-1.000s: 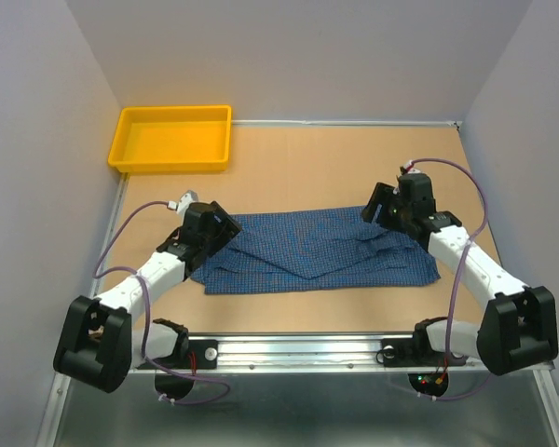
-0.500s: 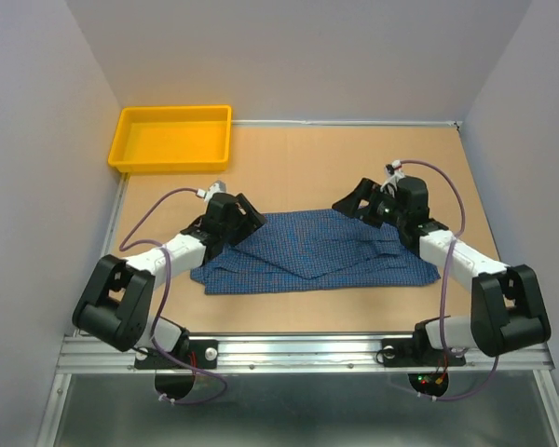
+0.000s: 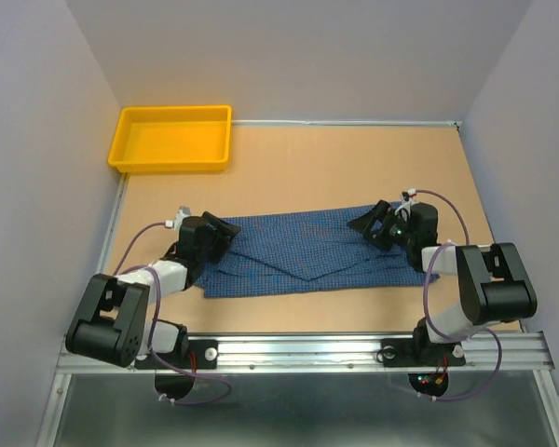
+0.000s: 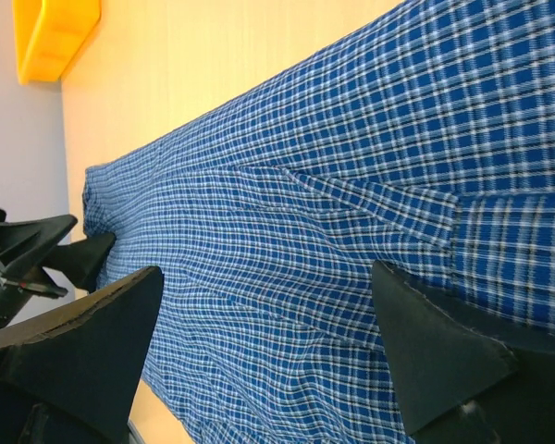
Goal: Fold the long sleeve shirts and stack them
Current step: Fold the shirt
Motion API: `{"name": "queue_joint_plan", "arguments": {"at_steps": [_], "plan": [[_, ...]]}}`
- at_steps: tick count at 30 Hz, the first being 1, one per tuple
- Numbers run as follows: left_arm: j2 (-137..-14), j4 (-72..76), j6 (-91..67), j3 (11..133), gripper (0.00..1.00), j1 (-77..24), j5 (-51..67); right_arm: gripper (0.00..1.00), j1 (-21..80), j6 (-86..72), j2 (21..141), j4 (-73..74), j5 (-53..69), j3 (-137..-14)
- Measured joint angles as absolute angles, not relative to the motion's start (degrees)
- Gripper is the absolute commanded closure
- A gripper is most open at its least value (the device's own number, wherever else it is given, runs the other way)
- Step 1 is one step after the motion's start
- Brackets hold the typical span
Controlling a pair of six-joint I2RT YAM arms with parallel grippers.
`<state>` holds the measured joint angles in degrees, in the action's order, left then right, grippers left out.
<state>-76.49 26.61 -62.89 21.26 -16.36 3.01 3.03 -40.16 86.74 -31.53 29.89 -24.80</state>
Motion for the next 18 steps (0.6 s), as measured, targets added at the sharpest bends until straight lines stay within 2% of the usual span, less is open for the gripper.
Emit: {"name": "queue_joint_plan", "arguments": {"at_steps": [6, 10, 14, 18], "plan": [[-66.7, 20.2, -62.5, 19.6, 0.25, -14.5, 1.0, 0.0, 2.0, -39.4, 83.2, -29.8, 31.6, -24.7], [-63.2, 17.0, -60.3, 23.3, 0.25, -18.4, -0.2, 0.0, 1.8, -39.6, 80.2, -28.7, 33.9, -25.5], [-68.4, 18.9, -58.8, 31.9, 0.25, -29.4, 1.0, 0.0, 1.9, -40.8, 81.1, -29.6, 35.9, -27.9], [-78.0, 23.8, -58.6, 36.8, 0.25, -35.3, 3.3, 0.0, 1.9, -42.3, 86.0, -34.0, 36.9, -30.0]]}}
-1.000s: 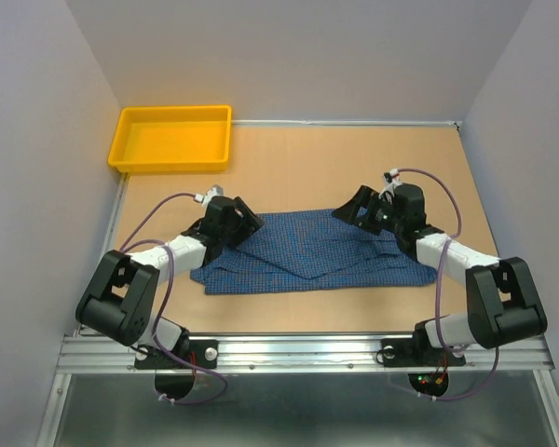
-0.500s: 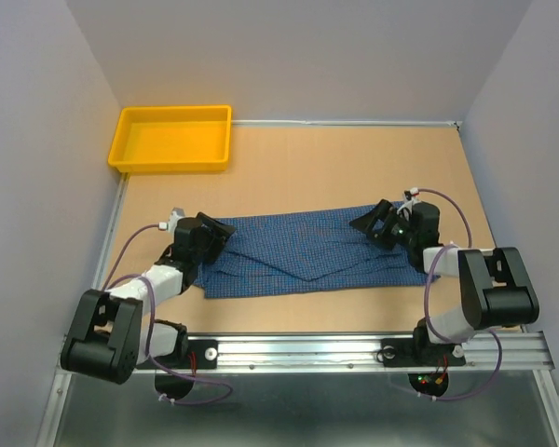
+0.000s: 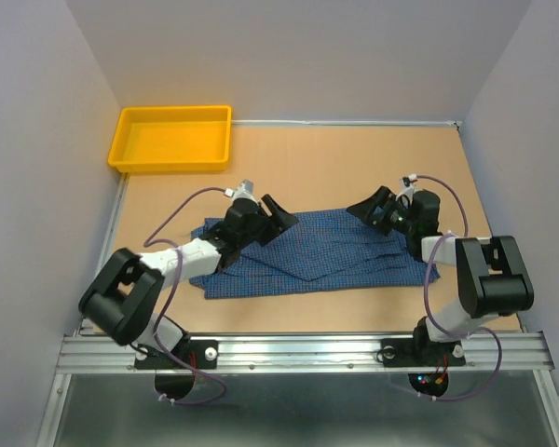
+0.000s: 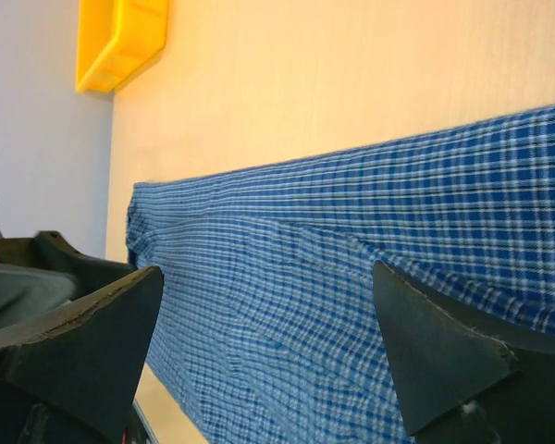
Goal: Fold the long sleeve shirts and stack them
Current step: Fold the shirt
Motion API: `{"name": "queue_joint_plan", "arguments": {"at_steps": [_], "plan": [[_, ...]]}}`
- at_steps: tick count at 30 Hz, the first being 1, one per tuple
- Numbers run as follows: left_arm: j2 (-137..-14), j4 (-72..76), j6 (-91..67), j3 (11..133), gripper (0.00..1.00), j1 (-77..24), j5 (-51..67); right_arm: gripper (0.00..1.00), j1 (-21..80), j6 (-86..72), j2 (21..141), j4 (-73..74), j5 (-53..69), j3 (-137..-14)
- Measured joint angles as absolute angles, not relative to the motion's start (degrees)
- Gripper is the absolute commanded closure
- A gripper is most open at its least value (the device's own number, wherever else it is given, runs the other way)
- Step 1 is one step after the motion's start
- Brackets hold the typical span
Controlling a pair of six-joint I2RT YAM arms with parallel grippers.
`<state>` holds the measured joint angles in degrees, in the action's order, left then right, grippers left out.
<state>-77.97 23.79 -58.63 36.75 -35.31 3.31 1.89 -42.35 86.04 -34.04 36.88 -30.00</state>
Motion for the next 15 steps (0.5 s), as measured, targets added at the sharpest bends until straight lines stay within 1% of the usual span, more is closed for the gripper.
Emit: {"name": "queue_joint_plan", "arguments": {"at_steps": [3, 6, 11, 15], "plan": [[-86.8, 26.2, -59.4, 37.6, 0.25, -37.1, 4.9, 0.0, 1.9, -43.1, 92.2, -37.7, 36.7, -30.6], [-91.2, 28.8, -61.3, 34.8, 0.26, -36.1, 5.8, 0.0, 1.1, -43.8, 97.3, -40.7, 36.4, -30.5], [-91.1, 38.4, -65.3, 28.2, 0.26, -31.4, 9.3, 0.01, -2.4, -43.7, 98.4, -45.3, 36.5, -29.2], [-86.7, 37.1, -65.2, 25.4, 0.26, -28.2, 9.0, 0.0, -3.8, -43.8, 96.6, -45.6, 37.1, -28.6]]}}
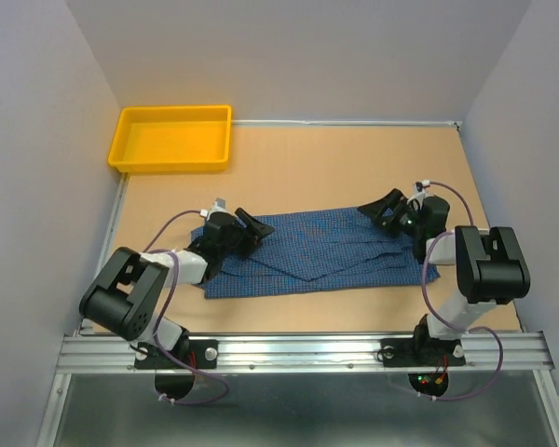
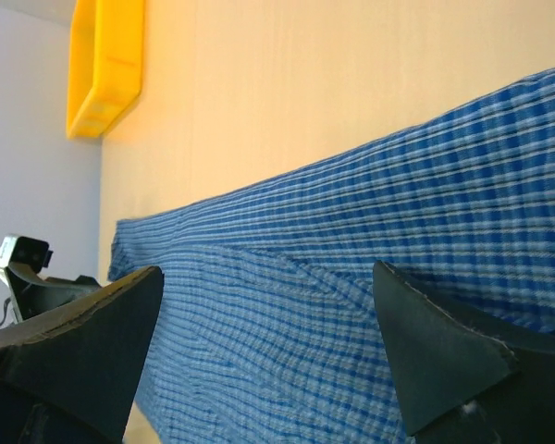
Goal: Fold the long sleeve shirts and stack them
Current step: Fold the shirt
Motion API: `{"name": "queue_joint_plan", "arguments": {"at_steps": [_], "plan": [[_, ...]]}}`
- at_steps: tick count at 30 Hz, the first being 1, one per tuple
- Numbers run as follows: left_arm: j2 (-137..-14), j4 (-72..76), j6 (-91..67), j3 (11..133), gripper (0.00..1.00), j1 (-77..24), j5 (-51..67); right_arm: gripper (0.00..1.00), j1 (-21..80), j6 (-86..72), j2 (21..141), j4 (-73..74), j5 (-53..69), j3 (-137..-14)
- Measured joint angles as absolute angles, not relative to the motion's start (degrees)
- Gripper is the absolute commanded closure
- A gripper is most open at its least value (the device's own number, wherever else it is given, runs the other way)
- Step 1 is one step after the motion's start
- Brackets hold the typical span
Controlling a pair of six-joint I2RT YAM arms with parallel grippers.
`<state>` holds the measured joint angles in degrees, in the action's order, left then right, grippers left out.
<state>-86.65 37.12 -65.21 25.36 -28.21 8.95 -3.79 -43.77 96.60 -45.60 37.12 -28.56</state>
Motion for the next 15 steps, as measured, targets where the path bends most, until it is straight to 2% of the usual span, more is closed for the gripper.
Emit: {"name": "queue_joint_plan", "arguments": {"at_steps": [4, 9, 15], "plan": [[-79.6, 31.5, -63.5, 25.6, 0.26, -27.6, 6.8, 0.0, -1.2, -44.4, 90.0, -42.6, 37.7, -27.9], [-72.2, 26.9, -60.4, 26.7, 0.26, -24.7, 3.7, 0.0, 14.3, -45.2, 82.5, -39.7, 37.1, -28.9], [-74.8, 25.5, -57.2, 26.7, 0.27, -17.1, 1.8, 0.01, 30.9, -49.3, 87.5, -41.8, 35.0, -32.4]]}}
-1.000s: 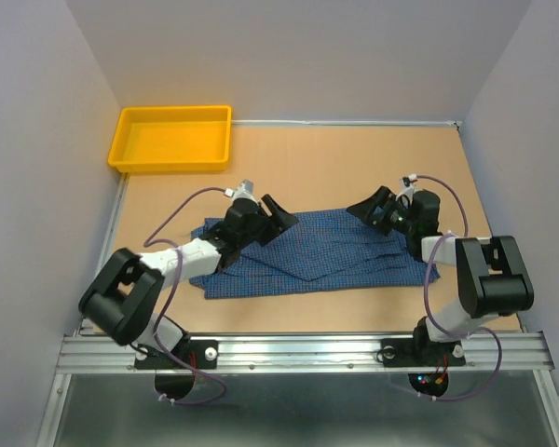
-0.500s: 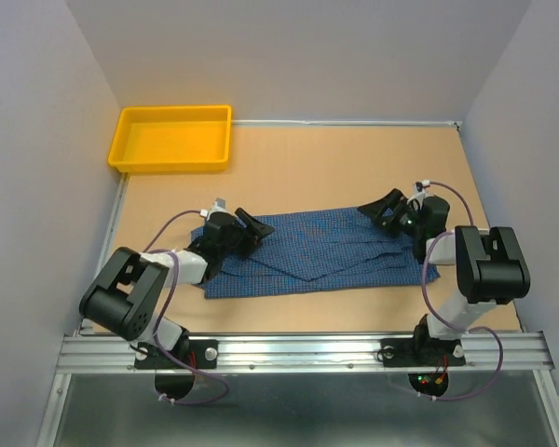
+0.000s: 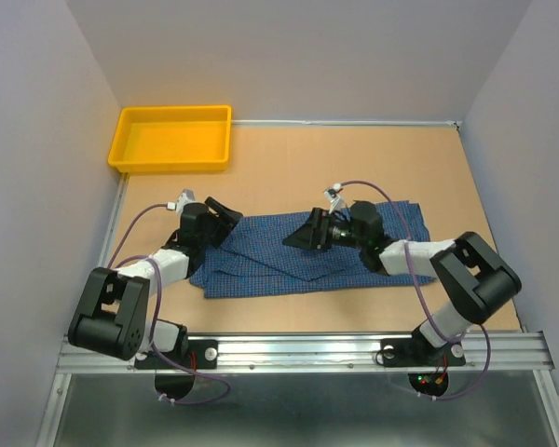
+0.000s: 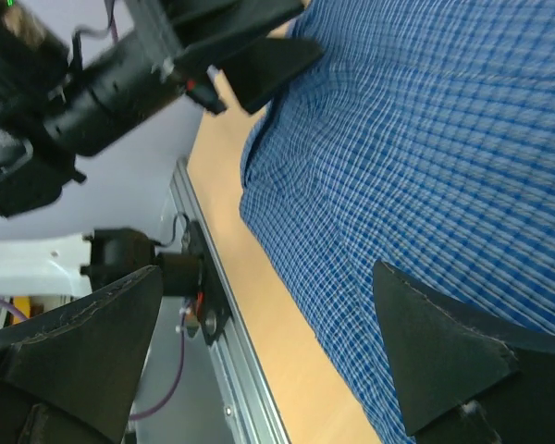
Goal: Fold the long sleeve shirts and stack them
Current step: Fold the shirt
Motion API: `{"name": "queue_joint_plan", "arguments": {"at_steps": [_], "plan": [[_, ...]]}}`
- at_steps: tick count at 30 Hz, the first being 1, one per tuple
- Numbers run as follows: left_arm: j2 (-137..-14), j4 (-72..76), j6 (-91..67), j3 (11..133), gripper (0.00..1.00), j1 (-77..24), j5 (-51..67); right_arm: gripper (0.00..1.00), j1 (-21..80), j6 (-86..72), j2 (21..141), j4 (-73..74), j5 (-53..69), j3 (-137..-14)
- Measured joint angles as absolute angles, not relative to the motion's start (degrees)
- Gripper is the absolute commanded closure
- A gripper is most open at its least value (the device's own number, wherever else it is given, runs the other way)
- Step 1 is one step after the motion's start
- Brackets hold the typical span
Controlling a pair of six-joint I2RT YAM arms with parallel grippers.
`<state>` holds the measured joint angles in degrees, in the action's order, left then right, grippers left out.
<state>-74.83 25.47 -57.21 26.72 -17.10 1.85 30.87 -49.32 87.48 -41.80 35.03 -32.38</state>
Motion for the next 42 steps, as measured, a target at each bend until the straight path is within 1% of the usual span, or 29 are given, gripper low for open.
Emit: {"name": "queue_joint_plan", "arguments": {"at_steps": [5, 11, 16, 18, 21, 23, 25, 28, 31, 32, 33, 34, 35, 36, 38, 40, 42], "plan": [[-79.7, 25.5, -56.2, 26.2, 0.27, -15.2, 1.9, 0.01, 37.4, -51.4, 97.5, -46.3, 34.3, -35.2], [-80.1, 28.2, -56.8, 23.7, 0.29, -13.3, 2.5, 0.01, 37.7, -54.7, 107.2, -53.7, 34.3, -34.2], [-79.3, 27.6, -57.2, 23.6, 0.28, -10.6, 2.5, 0.01, 36.6, -55.3, 106.6, -58.8, 34.7, -30.4], [-78.5, 26.7, -56.8, 23.6, 0.28, -9.2, 2.2, 0.01, 34.6, -55.3, 104.8, -58.8, 35.7, -28.1], [-77.6, 24.0, -55.8, 24.5, 0.29, -8.2, 1.8, 0.0, 29.3, -54.8, 98.7, -55.2, 37.4, -25.1], [-76.4, 21.9, -54.8, 25.4, 0.29, -8.3, 1.7, 0.0, 25.9, -51.4, 93.2, -47.2, 37.1, -25.6], [-73.3, 19.0, -53.6, 26.1, 0.28, -8.7, 0.8, 0.0, 23.3, -45.2, 87.2, -33.1, 33.6, -29.0], [-66.1, 12.7, -52.3, 28.0, 0.27, -10.5, -2.3, 0.0, 22.5, -36.8, 81.0, -15.4, 24.3, -35.7], [-61.0, 5.6, -51.9, 32.2, 0.27, -15.8, -6.8, 0.01, 22.5, -29.4, 76.4, -1.0, 12.8, -42.5], [-60.2, 3.0, -51.9, 34.1, 0.27, -18.3, -8.8, 0.06, 22.5, -26.4, 75.8, 4.1, 7.2, -45.2], [-60.0, 2.2, -52.0, 34.7, 0.27, -19.6, -9.3, 0.06, 22.5, -25.3, 75.8, 6.3, 5.0, -46.7], [-60.2, 0.8, -52.2, 35.5, 0.27, -21.9, -10.3, 0.14, 22.5, -23.4, 76.1, 9.8, 0.7, -48.7], [-60.9, -0.3, -52.5, 36.0, 0.27, -23.9, -11.0, 0.17, 22.5, -21.6, 76.7, 12.8, -3.7, -50.2], [-62.2, -1.4, -52.9, 36.1, 0.27, -25.5, -11.6, 0.23, 22.5, -20.6, 77.3, 14.6, -6.2, -51.0], [-66.0, -3.1, -53.3, 36.4, 0.27, -28.3, -12.3, 0.27, 22.5, -18.4, 79.2, 18.3, -11.8, -51.7], [-72.5, -4.7, -53.5, 37.4, 0.27, -30.6, -12.4, 0.33, 22.5, -17.3, 81.4, 21.6, -14.7, -51.7], [-78.6, -6.4, -53.4, 38.9, 0.27, -32.0, -12.3, 0.36, 22.5, -16.4, 84.3, 24.6, -16.6, -51.7]]}}
